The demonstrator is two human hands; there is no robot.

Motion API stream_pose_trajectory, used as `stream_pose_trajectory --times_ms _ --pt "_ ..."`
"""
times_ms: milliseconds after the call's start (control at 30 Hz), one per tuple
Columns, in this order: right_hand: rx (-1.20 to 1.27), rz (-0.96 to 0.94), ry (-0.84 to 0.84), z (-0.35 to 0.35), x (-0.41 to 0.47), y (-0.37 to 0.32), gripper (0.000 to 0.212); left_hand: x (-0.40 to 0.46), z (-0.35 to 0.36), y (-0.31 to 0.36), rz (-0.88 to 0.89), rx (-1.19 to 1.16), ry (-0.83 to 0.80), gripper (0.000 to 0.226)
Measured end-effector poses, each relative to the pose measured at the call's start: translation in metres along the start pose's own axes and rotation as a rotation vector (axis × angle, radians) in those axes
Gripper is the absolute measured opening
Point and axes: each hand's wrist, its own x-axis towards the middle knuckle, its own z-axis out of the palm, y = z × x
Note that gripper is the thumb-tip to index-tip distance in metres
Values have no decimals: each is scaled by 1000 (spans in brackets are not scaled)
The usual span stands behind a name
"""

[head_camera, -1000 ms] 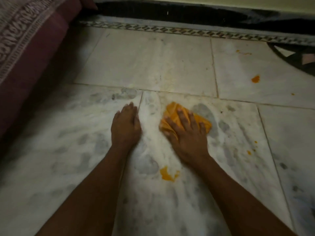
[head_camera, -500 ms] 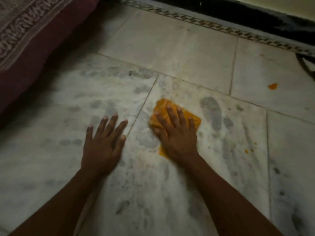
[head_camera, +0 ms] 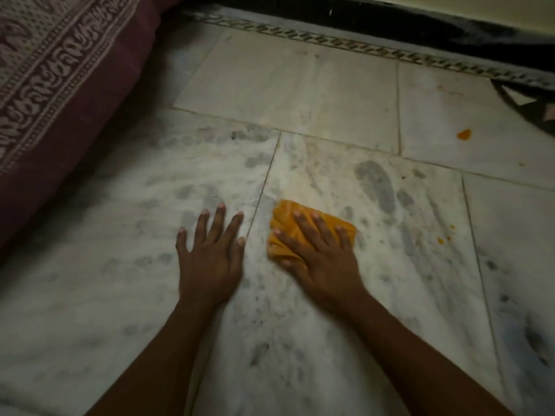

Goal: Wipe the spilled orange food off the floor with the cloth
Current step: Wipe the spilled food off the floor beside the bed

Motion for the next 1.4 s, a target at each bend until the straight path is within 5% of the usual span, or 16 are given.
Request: stream_pose_trajectory --times_ms 167,267,500,633,800,1033,1167,1300,1400 --pt "-11 459 -2 -16 10 52 60 -2 -2 0 3 -30 12 56" --pt "39 671 -12 0 64 26 60 1 4 -1 16 -27 13 56" --pt "-8 255 21 1 -51 -60 57 3 -1 -3 23 -20 15 58" --pt "-58 419 -7 -18 -82 -14 58 7 -5 -2 28 -45 -3 56" --pt "-19 711 1 -3 -17 -24 63 0 -1 -8 40 -55 -9 54" --pt "-19 227 -31 -11 -112 -97 57 0 -1 -9 42 -49 -14 63" --pt "-44 411 19 -23 -165 -83 55 -2 -4 -5 43 -48 -18 58" --pt "-75 694 72 -13 -104 -66 59 0 -4 -5 59 -32 -29 56" --pt "-23 730 70 4 -53 -76 62 -2 -1 -8 55 -25 -24 56"
